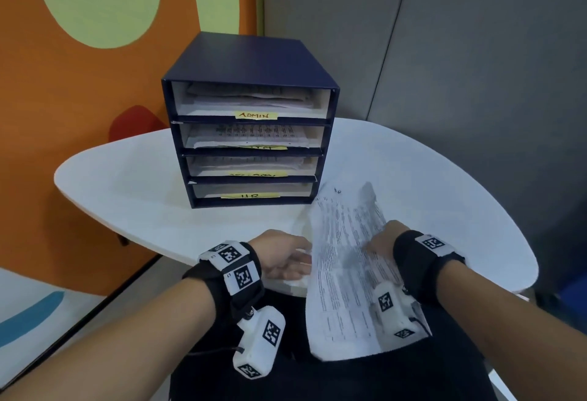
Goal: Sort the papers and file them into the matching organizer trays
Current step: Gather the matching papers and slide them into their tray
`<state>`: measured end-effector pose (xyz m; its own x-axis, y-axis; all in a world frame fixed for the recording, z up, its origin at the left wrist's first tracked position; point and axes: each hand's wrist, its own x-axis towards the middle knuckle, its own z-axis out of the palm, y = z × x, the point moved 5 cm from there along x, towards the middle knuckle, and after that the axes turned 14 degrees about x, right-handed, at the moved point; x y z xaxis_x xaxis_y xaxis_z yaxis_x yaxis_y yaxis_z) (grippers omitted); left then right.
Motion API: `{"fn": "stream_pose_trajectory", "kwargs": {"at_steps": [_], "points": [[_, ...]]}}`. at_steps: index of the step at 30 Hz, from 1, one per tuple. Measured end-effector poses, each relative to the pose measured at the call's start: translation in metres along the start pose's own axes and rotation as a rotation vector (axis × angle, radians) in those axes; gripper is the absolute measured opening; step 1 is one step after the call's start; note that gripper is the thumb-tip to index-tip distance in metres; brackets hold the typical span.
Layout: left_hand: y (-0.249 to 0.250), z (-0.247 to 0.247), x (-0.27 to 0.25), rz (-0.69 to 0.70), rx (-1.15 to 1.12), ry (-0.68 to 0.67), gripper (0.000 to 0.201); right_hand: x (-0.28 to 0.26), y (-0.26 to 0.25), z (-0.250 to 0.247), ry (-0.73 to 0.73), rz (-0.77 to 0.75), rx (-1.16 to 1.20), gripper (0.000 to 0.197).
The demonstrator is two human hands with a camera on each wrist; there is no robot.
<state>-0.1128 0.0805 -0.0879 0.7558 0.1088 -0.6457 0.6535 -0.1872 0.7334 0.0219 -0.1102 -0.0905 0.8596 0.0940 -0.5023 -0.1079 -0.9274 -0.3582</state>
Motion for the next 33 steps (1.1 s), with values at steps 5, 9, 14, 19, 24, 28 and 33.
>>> {"fn": "stream_pose_trajectory", "kwargs": {"at_steps": [5,9,14,19,24,28,33], "points": [[0.000,0.000,-0.001,-0.012,-0.017,-0.036,0.049,-0.003,-0.001,-0.004,-0.004,-0.087,0.168,0.044],[0.001,-0.016,0.006,-0.002,-0.218,0.045,0.096,-0.020,-0.011,-0.004,-0.077,-0.150,0.181,0.046],[0.012,-0.029,-0.003,0.110,-0.197,0.082,0.055,-0.034,-0.024,0.020,-0.285,-0.238,0.067,0.052],[0.012,-0.057,-0.010,0.113,-0.192,0.121,0.047,-0.041,-0.042,0.042,-0.394,-0.279,-0.056,0.069],[0.004,-0.097,-0.014,0.142,-0.261,0.182,0.030,-0.041,-0.070,0.049,-0.407,-0.282,0.109,0.065],[-0.009,-0.117,-0.015,0.114,-0.389,0.332,0.043,-0.039,-0.093,0.037,-0.275,-0.253,0.079,0.056],[-0.016,-0.119,-0.007,0.064,-0.452,0.364,0.068,-0.018,-0.102,0.027,-0.135,-0.220,0.340,0.053]]}}
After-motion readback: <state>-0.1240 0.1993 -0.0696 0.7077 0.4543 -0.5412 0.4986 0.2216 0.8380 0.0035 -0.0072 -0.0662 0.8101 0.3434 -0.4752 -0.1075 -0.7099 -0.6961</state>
